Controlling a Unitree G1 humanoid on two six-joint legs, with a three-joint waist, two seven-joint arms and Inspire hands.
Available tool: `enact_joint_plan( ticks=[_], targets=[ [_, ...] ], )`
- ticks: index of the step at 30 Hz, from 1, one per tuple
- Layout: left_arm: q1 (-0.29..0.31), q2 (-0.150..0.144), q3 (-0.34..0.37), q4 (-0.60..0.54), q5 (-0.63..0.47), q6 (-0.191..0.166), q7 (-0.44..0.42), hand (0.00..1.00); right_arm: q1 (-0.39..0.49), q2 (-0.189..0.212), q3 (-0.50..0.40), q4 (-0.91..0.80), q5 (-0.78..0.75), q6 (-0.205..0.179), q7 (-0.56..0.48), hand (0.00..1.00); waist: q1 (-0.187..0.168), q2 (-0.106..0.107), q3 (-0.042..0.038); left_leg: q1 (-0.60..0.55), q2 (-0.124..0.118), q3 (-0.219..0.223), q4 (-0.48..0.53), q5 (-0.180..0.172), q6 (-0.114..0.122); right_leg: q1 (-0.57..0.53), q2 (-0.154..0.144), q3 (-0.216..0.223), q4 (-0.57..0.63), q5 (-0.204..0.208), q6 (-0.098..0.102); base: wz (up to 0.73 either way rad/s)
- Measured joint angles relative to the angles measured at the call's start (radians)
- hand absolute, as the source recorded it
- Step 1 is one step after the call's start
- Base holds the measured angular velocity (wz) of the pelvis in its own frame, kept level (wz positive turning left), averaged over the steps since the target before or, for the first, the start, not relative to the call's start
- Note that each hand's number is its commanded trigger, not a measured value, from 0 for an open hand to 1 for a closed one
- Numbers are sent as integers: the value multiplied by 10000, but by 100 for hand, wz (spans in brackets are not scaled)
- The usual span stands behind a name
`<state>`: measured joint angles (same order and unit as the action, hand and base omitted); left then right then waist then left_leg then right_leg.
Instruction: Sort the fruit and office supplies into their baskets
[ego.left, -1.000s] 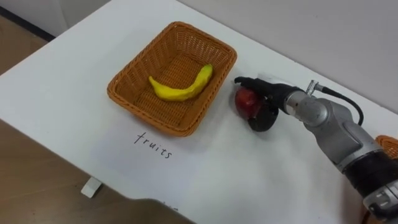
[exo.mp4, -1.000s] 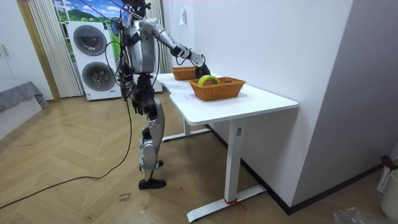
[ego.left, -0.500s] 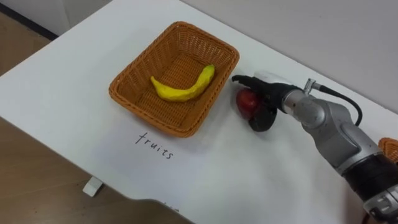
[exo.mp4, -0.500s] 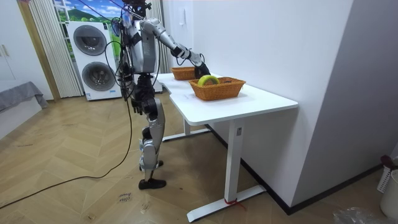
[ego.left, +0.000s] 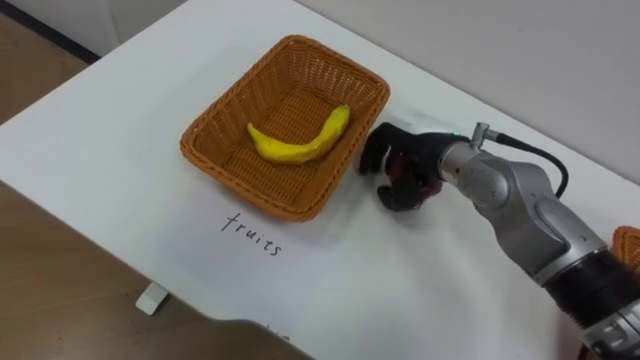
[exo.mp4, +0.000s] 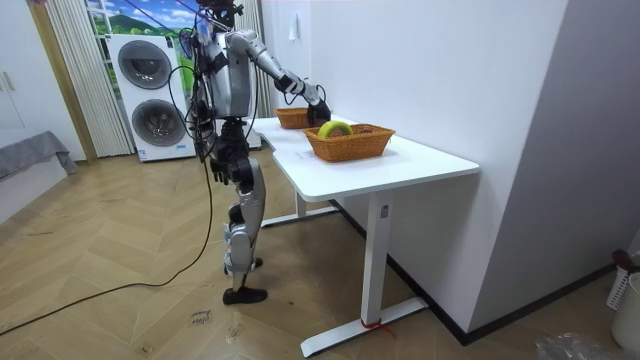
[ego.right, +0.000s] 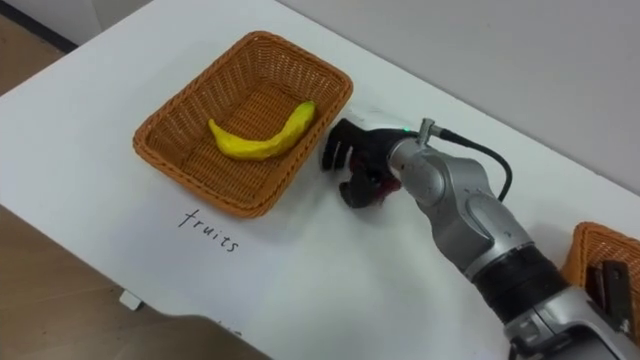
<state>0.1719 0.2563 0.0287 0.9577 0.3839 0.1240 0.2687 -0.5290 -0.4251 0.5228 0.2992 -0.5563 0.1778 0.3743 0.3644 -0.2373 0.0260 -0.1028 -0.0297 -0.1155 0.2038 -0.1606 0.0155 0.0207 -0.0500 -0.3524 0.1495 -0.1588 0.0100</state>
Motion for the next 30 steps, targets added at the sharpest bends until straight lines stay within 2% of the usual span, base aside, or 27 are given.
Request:
enact_joint_plan(
  ticks=[5, 13, 14, 15, 16, 28, 30],
  targets=[
    [-1, -2, -14, 2, -4, 0, 33, 0, 64, 13, 63, 5, 86, 179, 183, 100, -4, -12, 5, -7, 0, -2, 4, 0, 0, -7, -2, -59, 0, 0, 0, 0],
    [-3, -10, -11, 1, 0, 1, 36, 0, 64, 10, 58, 3, 84, 207, 261, 100, -4, -10, 6, -18, -1, 0, 10, -1, 1, -10, -4, -66, 1, 0, 0, 0],
    [-4, -11, -11, 1, 3, 1, 36, 0, 64, 10, 58, 2, 89, 206, 268, 85, -2, -10, 6, -19, -1, 0, 10, -1, 1, -12, -2, -58, 1, 0, 0, 0],
    [-5, -11, -10, 0, 4, 1, 36, 0, 64, 10, 58, 0, 95, 206, 268, 52, -1, -11, 6, -22, -1, 0, 10, -1, 1, -14, -2, -49, 1, 0, 0, 0],
    [-14, -11, -11, 0, 11, 6, 36, 0, 63, 7, 58, 0, 107, 206, 268, 0, -1, -8, 7, -22, -1, -2, 10, -1, 1, -14, -1, -46, 0, 0, 0, 0],
    [-27, -37, -9, 2, 10, 16, 34, 0, 82, -69, 6, 0, 515, 191, 161, 0, -48, -8, 6, -11, -2, 11, 15, -1, 1, 1, -2, -21, 0, 0, 0, 0],
    [-28, -49, -20, 0, 11, 24, 30, 0, 82, -67, 6, 0, 555, 179, 63, 0, -42, 35, 36, 0, -2, 20, 19, 0, 2, 6, -1, 90, 1, 0, 0, 0]
  ],
)
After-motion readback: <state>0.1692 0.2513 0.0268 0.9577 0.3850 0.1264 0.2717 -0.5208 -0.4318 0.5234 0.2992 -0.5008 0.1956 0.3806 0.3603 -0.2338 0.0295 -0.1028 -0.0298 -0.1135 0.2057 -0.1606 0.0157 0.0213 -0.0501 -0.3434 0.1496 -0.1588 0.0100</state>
